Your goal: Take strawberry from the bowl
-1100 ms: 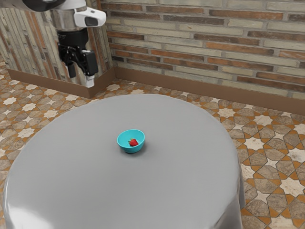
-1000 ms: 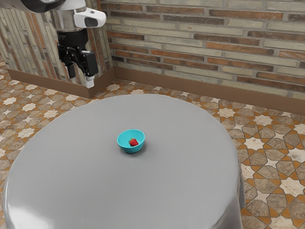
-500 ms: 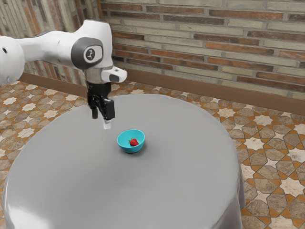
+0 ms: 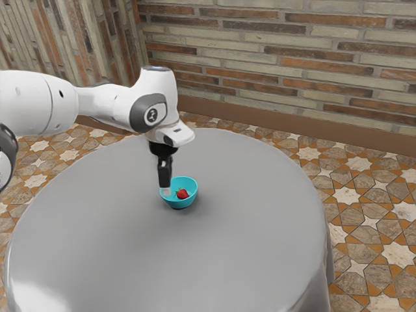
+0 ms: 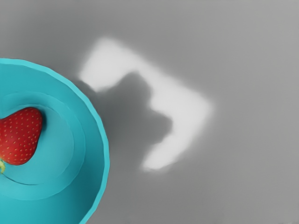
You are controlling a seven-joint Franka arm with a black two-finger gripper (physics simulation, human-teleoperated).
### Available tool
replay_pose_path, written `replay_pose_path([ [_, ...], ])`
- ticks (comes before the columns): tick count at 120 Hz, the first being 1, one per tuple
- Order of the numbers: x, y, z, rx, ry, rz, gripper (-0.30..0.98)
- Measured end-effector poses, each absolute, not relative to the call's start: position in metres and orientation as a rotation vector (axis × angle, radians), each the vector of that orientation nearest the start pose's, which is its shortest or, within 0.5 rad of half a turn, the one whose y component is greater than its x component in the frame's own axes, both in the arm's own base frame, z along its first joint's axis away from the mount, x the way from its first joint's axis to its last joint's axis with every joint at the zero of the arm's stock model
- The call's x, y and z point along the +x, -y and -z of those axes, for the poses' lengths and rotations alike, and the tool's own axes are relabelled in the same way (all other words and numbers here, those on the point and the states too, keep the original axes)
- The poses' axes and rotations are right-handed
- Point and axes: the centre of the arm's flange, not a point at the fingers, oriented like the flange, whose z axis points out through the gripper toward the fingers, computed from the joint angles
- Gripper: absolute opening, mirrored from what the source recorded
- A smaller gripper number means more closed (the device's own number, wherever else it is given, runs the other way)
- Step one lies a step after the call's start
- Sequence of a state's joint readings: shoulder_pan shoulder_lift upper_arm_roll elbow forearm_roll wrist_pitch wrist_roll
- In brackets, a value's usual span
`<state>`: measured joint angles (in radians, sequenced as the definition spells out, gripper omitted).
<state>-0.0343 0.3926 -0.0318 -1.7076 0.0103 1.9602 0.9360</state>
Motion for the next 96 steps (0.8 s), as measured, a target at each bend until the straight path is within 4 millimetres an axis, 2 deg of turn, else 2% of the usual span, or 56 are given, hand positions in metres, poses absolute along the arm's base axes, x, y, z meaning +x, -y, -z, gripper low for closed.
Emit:
replay_pose_path([
  [18,0.655,0.037,-0.321,-2.647,-1.78,-0.183,0.68],
  [31,0.671,0.035,-0.312,-2.539,-1.916,-0.138,0.68],
  [59,0.677,0.036,-0.307,-2.354,-2.129,-0.085,0.67],
  [96,0.691,0.041,-0.309,-2.172,-2.291,-0.036,0.68],
])
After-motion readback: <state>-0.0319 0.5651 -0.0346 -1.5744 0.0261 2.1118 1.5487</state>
